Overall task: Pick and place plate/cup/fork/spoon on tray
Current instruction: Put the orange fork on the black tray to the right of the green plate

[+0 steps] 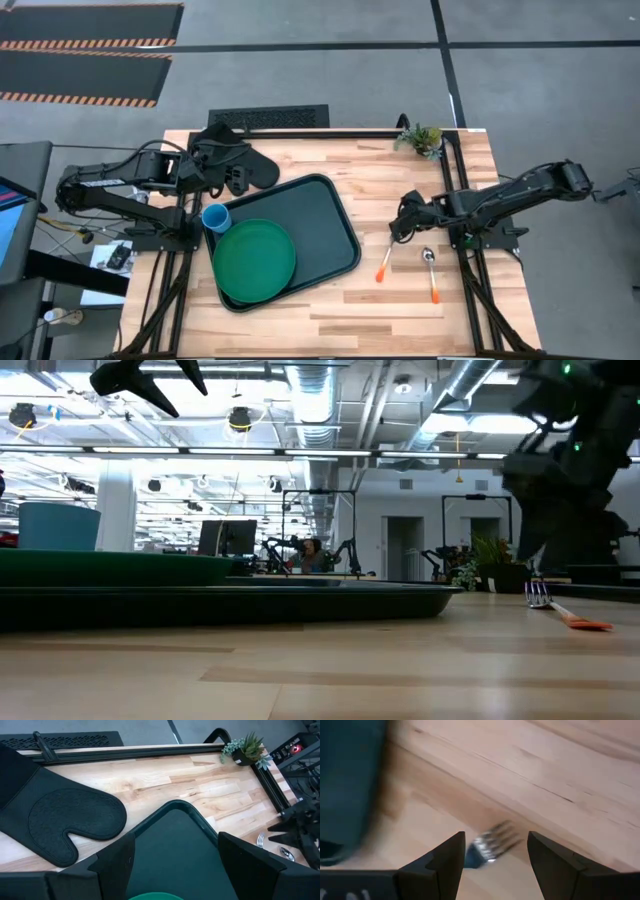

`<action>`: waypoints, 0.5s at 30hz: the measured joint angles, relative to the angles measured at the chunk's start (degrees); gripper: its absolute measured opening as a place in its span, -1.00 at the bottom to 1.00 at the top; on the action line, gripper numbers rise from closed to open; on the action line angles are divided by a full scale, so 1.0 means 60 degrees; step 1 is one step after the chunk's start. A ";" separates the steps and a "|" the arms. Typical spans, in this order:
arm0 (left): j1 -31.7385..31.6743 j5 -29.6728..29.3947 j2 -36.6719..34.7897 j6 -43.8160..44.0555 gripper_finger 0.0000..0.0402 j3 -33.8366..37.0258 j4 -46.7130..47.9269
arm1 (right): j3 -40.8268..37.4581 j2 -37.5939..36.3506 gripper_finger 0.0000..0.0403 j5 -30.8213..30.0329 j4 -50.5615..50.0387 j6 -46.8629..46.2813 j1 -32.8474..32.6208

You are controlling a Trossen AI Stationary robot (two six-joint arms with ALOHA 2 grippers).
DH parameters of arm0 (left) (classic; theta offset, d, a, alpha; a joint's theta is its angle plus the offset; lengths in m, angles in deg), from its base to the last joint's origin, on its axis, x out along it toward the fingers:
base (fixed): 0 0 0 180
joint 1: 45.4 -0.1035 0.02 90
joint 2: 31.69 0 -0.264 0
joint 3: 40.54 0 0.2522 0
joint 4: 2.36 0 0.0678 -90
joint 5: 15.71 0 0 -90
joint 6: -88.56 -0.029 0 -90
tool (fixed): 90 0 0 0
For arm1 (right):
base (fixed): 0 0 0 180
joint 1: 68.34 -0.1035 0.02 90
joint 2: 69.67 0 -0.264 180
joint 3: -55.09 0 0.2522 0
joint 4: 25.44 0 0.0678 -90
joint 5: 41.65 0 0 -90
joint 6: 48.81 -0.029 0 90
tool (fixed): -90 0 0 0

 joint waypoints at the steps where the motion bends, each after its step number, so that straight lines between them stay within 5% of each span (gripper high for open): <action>1: 0.0000 0.0000 0.0000 0.0000 0.34 0.0000 0.0000 | -0.0077 0.0068 0.19 -0.0005 -0.0006 0.0007 0.0001; 9: 0.0000 -0.0003 0.0000 0.0011 0.34 0.0000 0.0000 | -0.0380 0.0671 0.16 -0.0007 0.1021 0.0427 0.0025; 15: 0.0000 0.0007 0.0000 0.0026 0.34 0.0000 0.0004 | -0.0542 0.1261 -0.03 0.0228 0.1453 0.0430 0.0061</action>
